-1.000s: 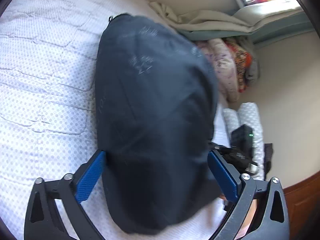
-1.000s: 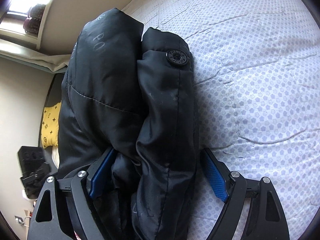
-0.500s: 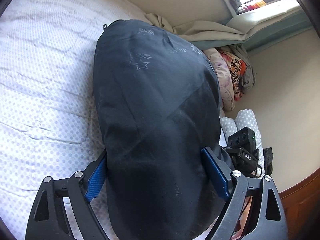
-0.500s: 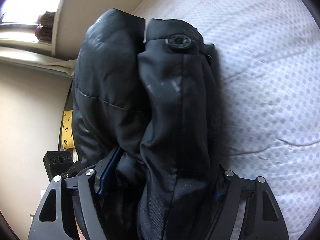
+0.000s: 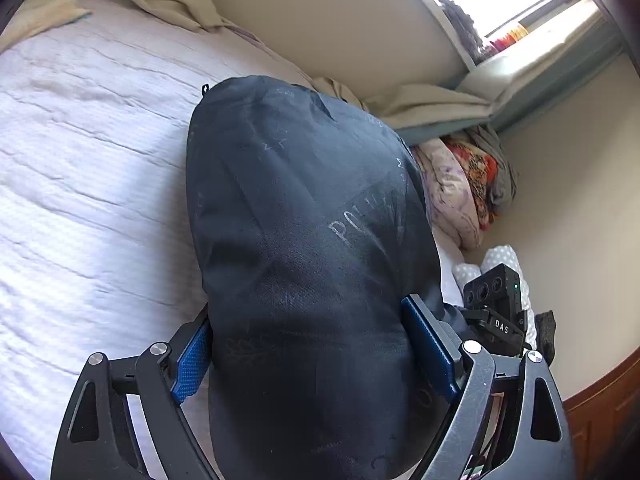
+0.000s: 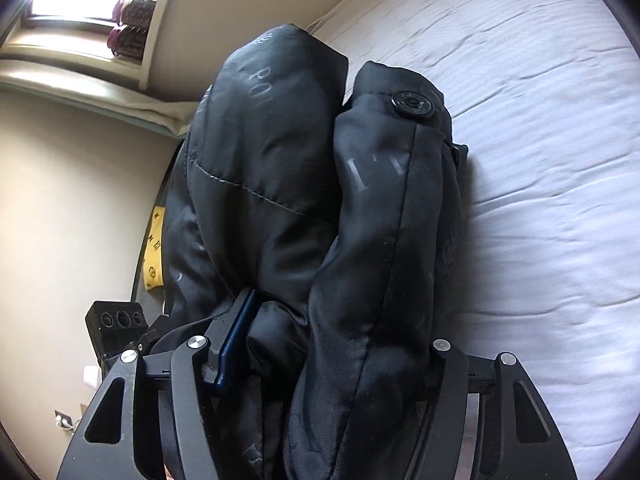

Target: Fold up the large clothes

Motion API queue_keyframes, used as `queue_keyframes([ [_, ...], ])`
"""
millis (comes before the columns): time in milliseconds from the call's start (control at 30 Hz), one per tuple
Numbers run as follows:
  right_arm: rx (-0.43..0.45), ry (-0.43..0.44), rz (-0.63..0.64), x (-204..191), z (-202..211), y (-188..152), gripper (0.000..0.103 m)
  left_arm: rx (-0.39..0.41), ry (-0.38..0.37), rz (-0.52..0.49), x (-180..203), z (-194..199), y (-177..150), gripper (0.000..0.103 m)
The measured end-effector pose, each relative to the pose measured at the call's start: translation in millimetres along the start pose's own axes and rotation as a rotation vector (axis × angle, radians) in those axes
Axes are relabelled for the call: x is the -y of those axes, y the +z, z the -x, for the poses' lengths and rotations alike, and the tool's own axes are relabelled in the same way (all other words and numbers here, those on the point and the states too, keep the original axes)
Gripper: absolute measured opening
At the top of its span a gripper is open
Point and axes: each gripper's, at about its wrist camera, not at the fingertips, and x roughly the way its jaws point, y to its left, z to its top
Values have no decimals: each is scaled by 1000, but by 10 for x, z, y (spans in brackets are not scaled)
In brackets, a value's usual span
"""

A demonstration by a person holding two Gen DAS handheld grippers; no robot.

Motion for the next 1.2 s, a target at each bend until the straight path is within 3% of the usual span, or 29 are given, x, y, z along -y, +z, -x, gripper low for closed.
queue_keyframes([
  [233, -35, -36, 37, -9, -235, -112, 63, -4, 16, 62, -319, -8, -112, 93],
  [367, -31, -75, 8, -14, -208, -160, 75, 4, 19, 86, -339, 17, -114, 99],
  [467, -15, -89, 15, -92, -30, -102, 77, 4, 31, 99, -380, 110, -99, 99],
  [567, 5, -92, 37, -187, 172, -98, 78, 28, 101, 52, -316, 238, -73, 99],
  [700, 30, -160, 107, -364, 381, -134, 78, 63, 215, -51, -126, 373, -49, 99],
  [933, 171, -314, 253, -782, 837, -181, 79, 94, 292, -149, 152, 526, -77, 99],
  [1200, 238, -356, 335, -1051, 1172, -323, 79, 141, 397, -238, 509, 675, -128, 99],
])
